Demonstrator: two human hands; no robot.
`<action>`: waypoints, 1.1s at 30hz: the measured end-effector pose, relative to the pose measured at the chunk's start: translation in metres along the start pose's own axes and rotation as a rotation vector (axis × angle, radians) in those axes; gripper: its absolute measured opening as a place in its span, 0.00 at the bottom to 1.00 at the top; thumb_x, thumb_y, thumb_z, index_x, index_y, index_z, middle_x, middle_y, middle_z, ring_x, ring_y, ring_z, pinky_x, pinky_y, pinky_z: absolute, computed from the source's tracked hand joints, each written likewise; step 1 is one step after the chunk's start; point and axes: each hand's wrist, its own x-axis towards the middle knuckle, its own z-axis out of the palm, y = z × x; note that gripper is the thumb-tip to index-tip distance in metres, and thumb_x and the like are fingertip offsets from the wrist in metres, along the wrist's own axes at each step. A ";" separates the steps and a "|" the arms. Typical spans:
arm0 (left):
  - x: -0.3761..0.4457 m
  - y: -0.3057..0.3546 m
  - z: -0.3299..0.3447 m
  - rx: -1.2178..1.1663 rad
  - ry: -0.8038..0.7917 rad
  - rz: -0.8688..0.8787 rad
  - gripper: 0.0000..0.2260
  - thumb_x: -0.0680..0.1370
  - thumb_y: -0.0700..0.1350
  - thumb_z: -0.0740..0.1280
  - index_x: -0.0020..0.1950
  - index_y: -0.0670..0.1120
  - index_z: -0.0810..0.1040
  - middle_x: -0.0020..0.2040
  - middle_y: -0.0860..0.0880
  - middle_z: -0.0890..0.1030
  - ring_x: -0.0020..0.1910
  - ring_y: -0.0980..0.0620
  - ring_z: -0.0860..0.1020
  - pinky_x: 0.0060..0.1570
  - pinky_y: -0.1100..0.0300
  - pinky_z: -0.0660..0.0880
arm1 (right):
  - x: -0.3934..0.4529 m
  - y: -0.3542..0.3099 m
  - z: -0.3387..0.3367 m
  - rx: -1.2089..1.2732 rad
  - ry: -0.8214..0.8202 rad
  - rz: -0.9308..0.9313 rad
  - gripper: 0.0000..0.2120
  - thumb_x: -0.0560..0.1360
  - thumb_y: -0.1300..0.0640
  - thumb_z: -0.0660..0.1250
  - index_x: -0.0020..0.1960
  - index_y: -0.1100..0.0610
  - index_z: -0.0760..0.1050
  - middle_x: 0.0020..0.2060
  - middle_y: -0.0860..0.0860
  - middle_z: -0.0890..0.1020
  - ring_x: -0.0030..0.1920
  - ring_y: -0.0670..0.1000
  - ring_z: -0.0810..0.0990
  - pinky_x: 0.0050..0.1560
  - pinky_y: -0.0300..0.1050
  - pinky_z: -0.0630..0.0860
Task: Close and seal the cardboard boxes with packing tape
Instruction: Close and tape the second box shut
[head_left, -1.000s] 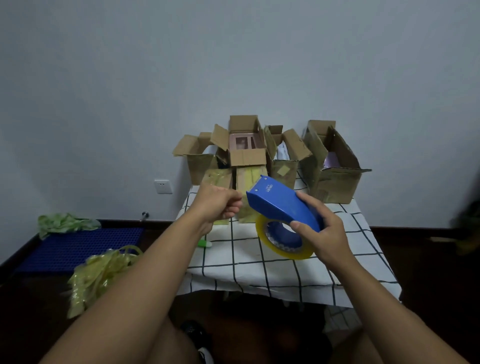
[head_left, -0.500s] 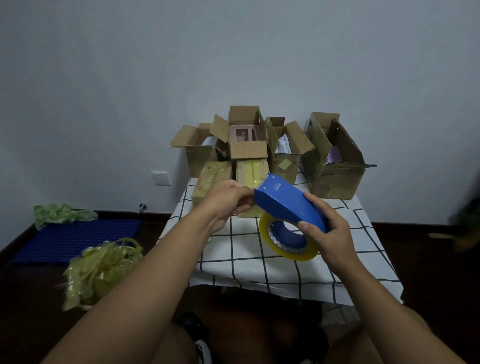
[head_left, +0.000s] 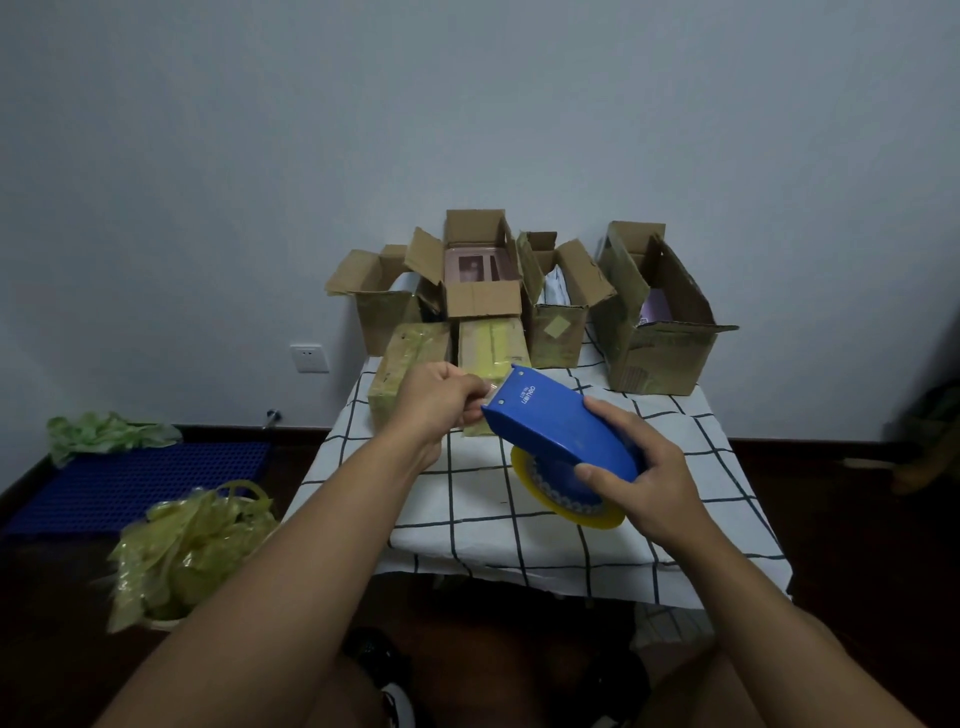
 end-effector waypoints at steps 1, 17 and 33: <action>0.000 0.000 0.001 0.007 0.009 0.008 0.06 0.77 0.37 0.69 0.40 0.42 0.76 0.36 0.45 0.82 0.30 0.55 0.79 0.33 0.64 0.77 | 0.001 0.000 -0.001 -0.003 -0.002 -0.001 0.30 0.65 0.40 0.72 0.67 0.39 0.72 0.59 0.30 0.74 0.61 0.42 0.75 0.52 0.36 0.78; 0.000 -0.004 -0.004 0.375 0.041 0.241 0.06 0.78 0.42 0.70 0.41 0.44 0.77 0.37 0.46 0.83 0.38 0.52 0.83 0.42 0.56 0.80 | 0.005 0.006 -0.008 -0.221 -0.045 0.024 0.29 0.63 0.35 0.69 0.65 0.31 0.70 0.56 0.37 0.76 0.55 0.41 0.75 0.54 0.47 0.78; -0.005 -0.010 -0.022 0.572 0.224 0.463 0.12 0.78 0.48 0.69 0.61 0.49 0.79 0.39 0.50 0.81 0.42 0.51 0.81 0.45 0.54 0.78 | 0.001 0.000 0.000 -0.179 -0.003 -0.039 0.29 0.65 0.37 0.69 0.65 0.33 0.70 0.53 0.32 0.74 0.54 0.43 0.76 0.51 0.41 0.75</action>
